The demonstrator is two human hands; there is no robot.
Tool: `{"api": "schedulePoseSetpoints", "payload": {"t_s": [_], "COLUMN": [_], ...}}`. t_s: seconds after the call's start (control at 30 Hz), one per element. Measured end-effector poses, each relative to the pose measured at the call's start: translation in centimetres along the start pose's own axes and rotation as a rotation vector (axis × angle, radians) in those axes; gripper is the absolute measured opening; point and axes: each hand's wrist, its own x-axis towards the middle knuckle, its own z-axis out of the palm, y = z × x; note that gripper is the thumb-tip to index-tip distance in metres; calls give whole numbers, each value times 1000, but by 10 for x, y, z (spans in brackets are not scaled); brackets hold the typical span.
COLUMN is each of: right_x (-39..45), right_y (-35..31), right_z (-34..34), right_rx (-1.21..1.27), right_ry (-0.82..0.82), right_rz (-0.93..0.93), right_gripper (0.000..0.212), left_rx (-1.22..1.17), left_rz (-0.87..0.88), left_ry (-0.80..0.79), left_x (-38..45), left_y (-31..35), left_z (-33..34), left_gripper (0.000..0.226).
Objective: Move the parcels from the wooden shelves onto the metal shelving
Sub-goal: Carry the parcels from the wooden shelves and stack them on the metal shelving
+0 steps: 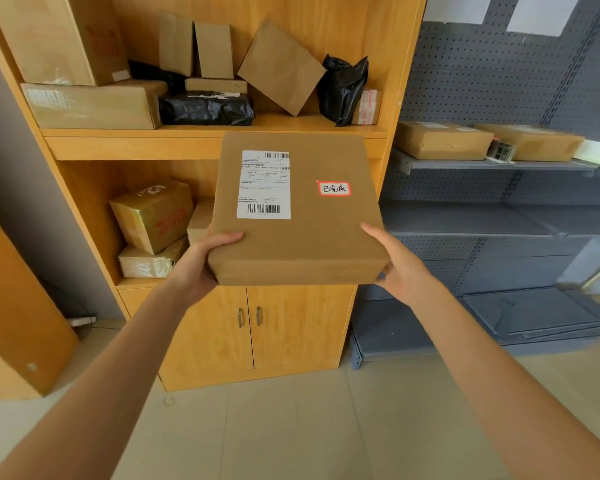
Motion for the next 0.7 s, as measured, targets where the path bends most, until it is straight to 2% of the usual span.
{"api": "schedulePoseSetpoints", "payload": {"t_s": [0.07, 0.17, 0.3, 0.53, 0.7], "right_x": [-1, 2, 3, 2, -3], "right_y": [5, 11, 13, 14, 11], "right_z": [0, 4, 7, 1, -25], "right_rx": [29, 64, 115, 150, 193], "right_ry": [-92, -76, -57, 1, 75], "right_rz": [-4, -23, -29, -47, -70], "right_gripper": [69, 66, 52, 49, 53], "left_rx": [15, 32, 44, 34, 43], "left_rz": [6, 37, 82, 102, 87], "left_ry": [-20, -24, -25, -64, -148], "left_x": [1, 5, 11, 29, 52], "left_y": [-1, -2, -2, -8, -9], "left_z": [-3, -5, -8, -3, 28], "left_gripper": [65, 65, 64, 64, 63]}}
